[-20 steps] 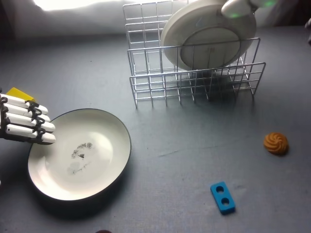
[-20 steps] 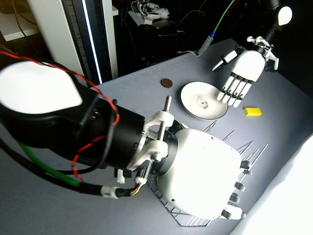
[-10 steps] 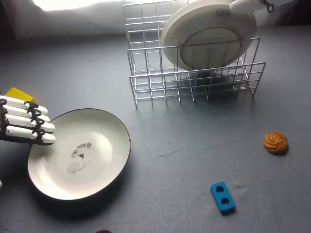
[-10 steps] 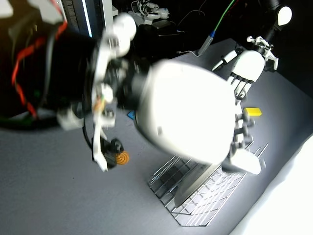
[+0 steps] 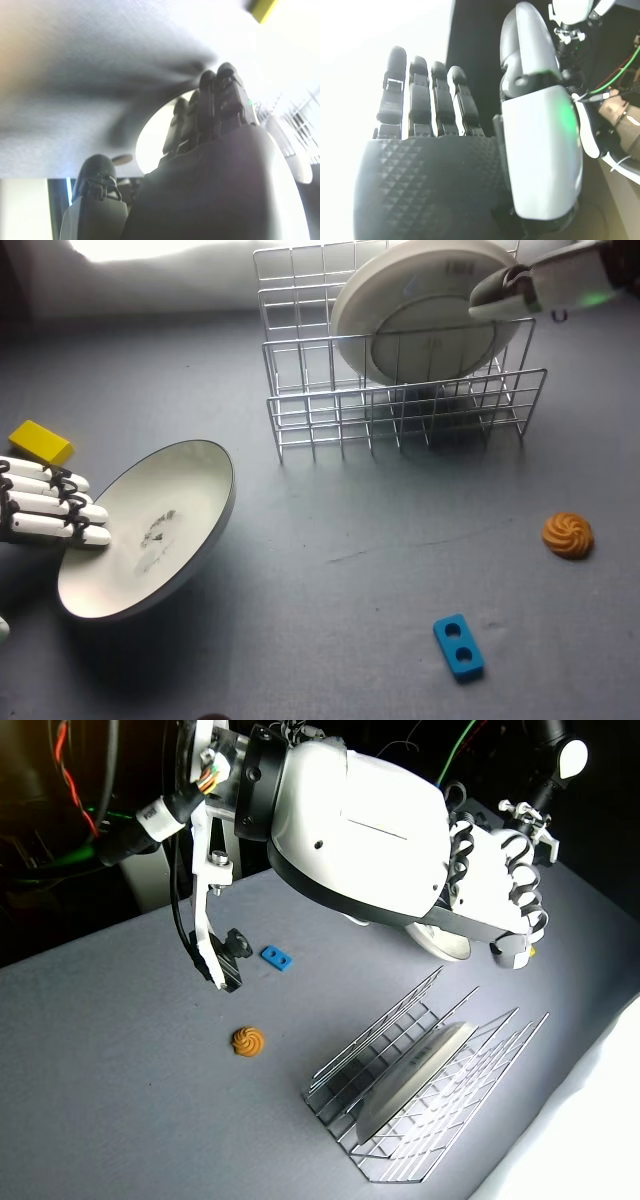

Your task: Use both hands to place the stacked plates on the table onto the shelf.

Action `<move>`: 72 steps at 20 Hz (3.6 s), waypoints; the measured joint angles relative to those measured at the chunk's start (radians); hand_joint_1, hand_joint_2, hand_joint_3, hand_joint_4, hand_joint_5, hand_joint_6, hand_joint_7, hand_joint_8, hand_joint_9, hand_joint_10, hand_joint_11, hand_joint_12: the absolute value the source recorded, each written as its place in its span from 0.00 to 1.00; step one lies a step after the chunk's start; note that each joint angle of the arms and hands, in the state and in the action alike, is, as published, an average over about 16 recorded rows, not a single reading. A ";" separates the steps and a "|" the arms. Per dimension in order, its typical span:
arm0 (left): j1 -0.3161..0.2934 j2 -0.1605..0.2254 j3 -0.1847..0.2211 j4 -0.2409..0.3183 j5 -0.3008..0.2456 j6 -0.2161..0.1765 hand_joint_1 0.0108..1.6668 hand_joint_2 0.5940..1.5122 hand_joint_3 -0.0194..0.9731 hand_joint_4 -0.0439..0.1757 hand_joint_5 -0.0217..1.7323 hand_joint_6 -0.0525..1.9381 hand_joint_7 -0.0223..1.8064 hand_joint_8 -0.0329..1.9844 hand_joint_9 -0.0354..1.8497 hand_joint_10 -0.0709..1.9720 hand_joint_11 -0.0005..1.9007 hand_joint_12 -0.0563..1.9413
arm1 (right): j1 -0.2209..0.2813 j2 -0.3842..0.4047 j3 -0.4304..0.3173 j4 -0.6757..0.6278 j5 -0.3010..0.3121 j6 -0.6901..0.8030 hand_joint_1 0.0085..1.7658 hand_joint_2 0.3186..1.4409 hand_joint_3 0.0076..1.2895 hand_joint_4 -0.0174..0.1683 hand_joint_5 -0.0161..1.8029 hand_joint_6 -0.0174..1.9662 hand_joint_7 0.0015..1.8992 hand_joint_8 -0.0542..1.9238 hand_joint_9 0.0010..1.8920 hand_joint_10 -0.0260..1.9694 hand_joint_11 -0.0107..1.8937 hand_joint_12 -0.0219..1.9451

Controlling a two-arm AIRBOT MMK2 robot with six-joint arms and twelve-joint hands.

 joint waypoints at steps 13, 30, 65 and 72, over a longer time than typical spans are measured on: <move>0.011 -0.001 -0.004 0.000 0.006 -0.009 0.00 0.62 0.04 0.18 0.02 0.02 0.01 0.00 0.05 0.05 0.01 0.03 | -0.221 -0.049 -0.111 0.832 0.144 -1.105 0.76 0.65 0.00 0.11 0.07 0.03 0.05 0.04 0.07 0.02 0.01 0.37; 0.011 -0.002 -0.003 0.003 0.005 -0.009 0.00 0.62 0.04 0.18 0.03 0.02 0.01 0.00 0.06 0.05 0.01 0.03 | -0.376 -0.428 0.004 1.308 0.165 -1.581 0.76 0.65 0.00 0.11 0.04 0.03 0.04 0.04 0.05 0.02 0.01 0.38; -0.010 -0.007 0.004 0.029 0.003 -0.016 0.00 0.61 0.04 0.18 0.02 0.03 0.01 0.00 0.06 0.05 0.01 0.03 | -0.439 -0.773 0.335 1.361 0.162 -1.609 0.72 0.68 0.00 0.10 0.16 0.09 0.16 0.05 0.18 0.04 0.07 0.56; -0.018 -0.009 0.005 0.036 0.003 -0.018 0.00 0.62 0.04 0.17 0.02 0.03 0.01 0.00 0.06 0.05 0.01 0.03 | -0.445 -0.775 0.336 1.357 0.194 -1.609 0.68 0.68 0.00 0.08 0.31 0.28 0.34 0.20 0.37 0.24 0.25 0.62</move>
